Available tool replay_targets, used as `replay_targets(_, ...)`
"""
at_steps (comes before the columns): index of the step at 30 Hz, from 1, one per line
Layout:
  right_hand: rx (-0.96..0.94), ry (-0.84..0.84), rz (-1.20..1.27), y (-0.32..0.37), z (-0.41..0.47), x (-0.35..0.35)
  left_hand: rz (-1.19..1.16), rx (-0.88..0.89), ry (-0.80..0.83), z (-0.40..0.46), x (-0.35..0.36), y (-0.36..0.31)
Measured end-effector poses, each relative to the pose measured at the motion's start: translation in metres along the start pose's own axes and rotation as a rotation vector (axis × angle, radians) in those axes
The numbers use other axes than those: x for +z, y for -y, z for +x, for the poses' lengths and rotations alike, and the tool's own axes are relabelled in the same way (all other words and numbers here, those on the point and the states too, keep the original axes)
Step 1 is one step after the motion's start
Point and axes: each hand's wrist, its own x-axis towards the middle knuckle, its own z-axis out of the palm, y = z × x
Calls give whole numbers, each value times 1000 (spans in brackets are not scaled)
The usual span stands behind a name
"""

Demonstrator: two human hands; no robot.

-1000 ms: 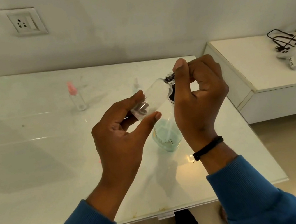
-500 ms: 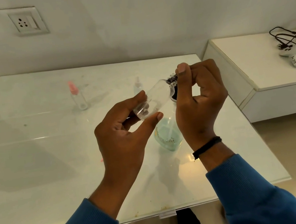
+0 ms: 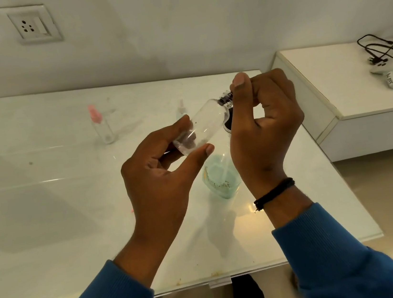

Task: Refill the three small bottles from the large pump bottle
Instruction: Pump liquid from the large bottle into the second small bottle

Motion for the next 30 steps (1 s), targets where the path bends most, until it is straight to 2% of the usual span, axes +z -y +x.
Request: replay_targets(30,6,16,-15,-1,2,0,2,-15,1,1,0,-1)
